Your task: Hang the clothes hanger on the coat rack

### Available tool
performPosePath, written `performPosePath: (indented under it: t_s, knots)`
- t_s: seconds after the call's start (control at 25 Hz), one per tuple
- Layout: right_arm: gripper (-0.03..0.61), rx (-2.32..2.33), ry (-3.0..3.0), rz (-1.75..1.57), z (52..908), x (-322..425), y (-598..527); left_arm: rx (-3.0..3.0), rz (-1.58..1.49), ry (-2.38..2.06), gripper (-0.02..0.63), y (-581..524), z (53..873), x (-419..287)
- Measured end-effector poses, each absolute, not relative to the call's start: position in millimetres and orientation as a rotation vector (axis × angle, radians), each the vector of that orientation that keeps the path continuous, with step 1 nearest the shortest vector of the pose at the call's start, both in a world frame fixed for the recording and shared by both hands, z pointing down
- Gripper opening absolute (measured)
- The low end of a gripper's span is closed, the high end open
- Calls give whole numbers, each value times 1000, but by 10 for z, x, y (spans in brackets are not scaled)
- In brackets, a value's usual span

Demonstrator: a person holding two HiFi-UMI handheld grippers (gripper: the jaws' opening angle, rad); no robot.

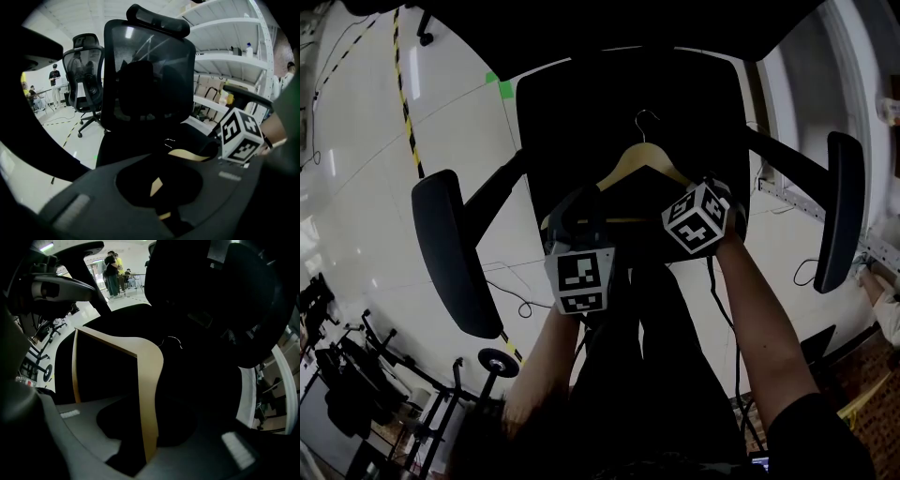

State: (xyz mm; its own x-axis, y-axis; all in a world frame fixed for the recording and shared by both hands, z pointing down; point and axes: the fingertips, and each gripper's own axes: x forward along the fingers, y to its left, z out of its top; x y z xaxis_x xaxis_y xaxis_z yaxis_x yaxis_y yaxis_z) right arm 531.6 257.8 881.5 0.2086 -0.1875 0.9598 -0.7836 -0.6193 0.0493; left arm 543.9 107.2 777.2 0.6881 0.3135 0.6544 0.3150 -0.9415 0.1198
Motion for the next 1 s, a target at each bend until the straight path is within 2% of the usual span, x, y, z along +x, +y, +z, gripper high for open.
performPosePath:
  t_s: [0.48, 1.0]
  knots:
    - [104, 2090, -831, 1278, 8250, 5331, 2712, -2918, -1022, -534, 5, 1162, 7359, 5415]
    - [104, 2265, -759, 1086, 7018, 5491, 2927, -3031, -720, -454, 5, 1283, 6013, 5492]
